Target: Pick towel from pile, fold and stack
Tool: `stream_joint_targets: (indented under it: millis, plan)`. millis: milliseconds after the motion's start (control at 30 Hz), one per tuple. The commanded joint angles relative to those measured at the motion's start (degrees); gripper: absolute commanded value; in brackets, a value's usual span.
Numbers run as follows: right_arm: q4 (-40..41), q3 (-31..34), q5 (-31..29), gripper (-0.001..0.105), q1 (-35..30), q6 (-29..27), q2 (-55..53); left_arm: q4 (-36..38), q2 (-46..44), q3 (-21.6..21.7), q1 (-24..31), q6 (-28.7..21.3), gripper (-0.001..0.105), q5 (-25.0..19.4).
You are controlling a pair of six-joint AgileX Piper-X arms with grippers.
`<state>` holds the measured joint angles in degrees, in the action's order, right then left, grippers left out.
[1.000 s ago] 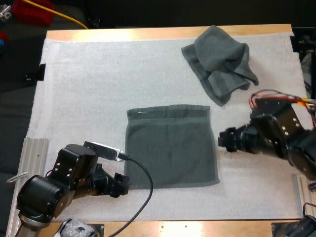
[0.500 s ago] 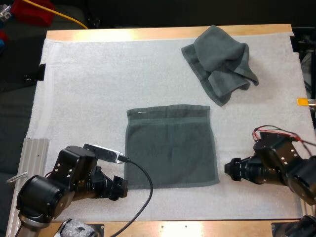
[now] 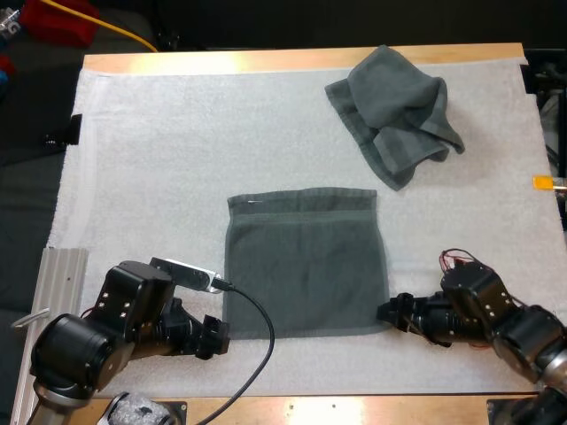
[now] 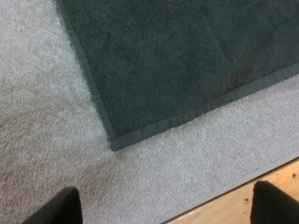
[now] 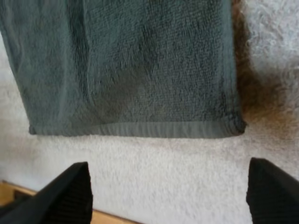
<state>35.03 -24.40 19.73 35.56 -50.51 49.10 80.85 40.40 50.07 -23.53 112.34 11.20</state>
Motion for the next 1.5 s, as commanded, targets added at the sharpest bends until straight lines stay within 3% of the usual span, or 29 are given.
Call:
stream_joint_targets:
  millis: [0, 300, 633, 933, 1167, 1300, 1467]
  plan:
    - [-3.0, 0.8, 1.0, 0.067, 0.0, 1.9, -0.1, 0.4, -0.3, 0.2, -0.3, 0.0, 0.07, 0.0]
    - [-13.5, 7.8, 1.2, 0.067, 0.0, 9.1, 1.8, 0.4, -0.3, 0.2, -0.3, 0.0, 0.07, 0.0]
    - [-25.5, 8.5, 3.9, 0.067, 0.0, 12.3, 12.4, 0.5, -0.3, 0.2, -0.3, -0.4, 0.07, 0.0]
    - [-25.9, 8.5, 3.7, 0.036, 0.0, 12.3, 14.7, 0.5, -0.3, 0.2, -0.3, -0.4, 0.07, 0.0]
    - [-25.8, 8.5, 0.7, 0.0, 0.0, 12.4, 14.7, 0.5, -0.3, 0.2, -0.3, 1.0, 0.07, 0.0]
    - [-25.8, 8.5, 0.5, 0.0, 0.0, 12.4, 14.7, -0.2, -0.3, -1.1, -0.3, 2.5, 0.07, 0.0]
    - [-25.8, 8.5, 0.7, 0.0, 0.0, 12.4, 14.7, -2.9, -0.3, -6.9, -0.3, 4.0, 0.07, 0.0]
